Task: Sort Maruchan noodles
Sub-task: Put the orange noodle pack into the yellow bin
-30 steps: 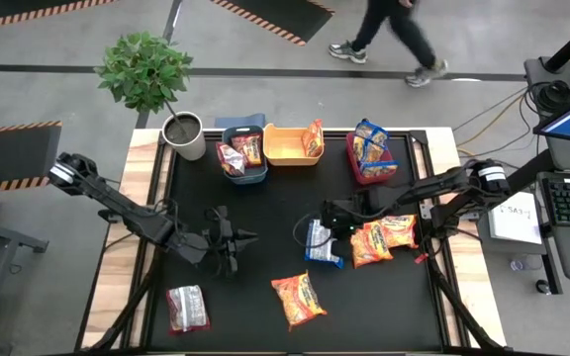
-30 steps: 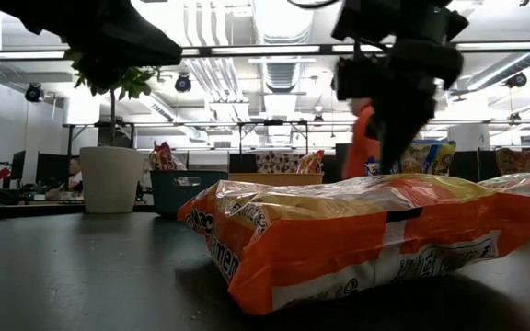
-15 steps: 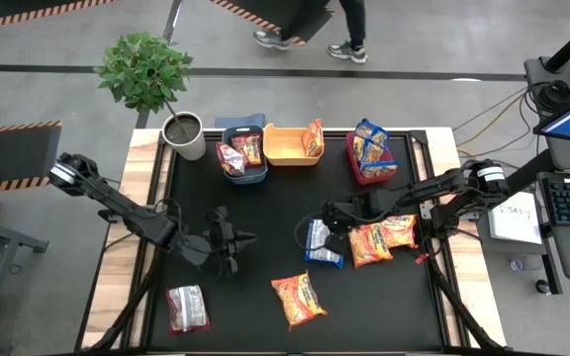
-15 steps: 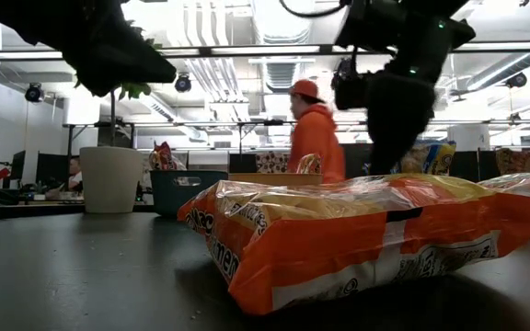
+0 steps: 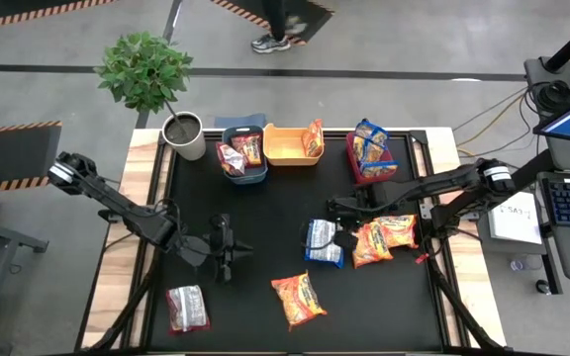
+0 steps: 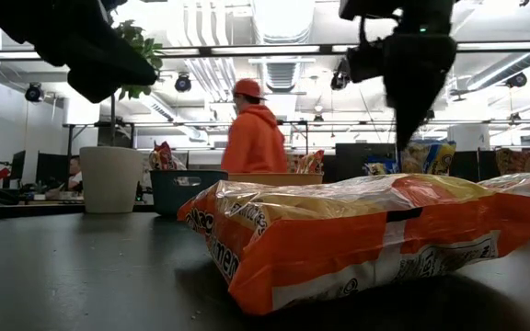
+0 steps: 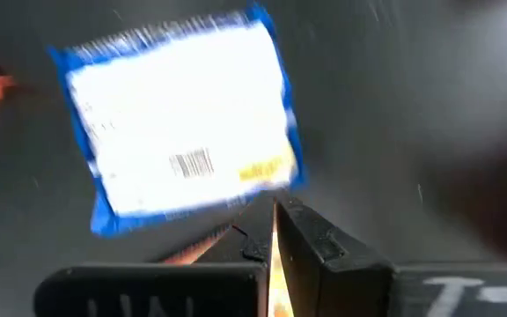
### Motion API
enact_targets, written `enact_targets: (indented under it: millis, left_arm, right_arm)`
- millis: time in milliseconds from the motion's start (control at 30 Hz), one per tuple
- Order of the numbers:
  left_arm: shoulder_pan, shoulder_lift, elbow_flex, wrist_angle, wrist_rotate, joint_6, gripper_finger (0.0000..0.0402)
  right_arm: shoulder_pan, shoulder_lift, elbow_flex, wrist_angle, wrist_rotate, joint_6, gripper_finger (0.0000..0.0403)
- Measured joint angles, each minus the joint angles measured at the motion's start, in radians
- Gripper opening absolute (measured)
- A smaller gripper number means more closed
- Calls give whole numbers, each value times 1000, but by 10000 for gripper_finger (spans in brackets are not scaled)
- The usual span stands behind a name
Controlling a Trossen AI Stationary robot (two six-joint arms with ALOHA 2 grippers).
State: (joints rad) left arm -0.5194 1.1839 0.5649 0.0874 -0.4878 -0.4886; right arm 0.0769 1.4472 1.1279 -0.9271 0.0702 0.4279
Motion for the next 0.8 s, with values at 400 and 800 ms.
enact_targets:
  millis: [400, 800]
  left_arm:
    - [4, 6, -2, 1, -133, 92, 39]
    - [4, 6, -3, 6, -274, 141, 39]
  right_arm:
    - [73, -1, -177, -117, -107, 228, 9]
    - [77, 4, -284, 460, 13, 166, 9]
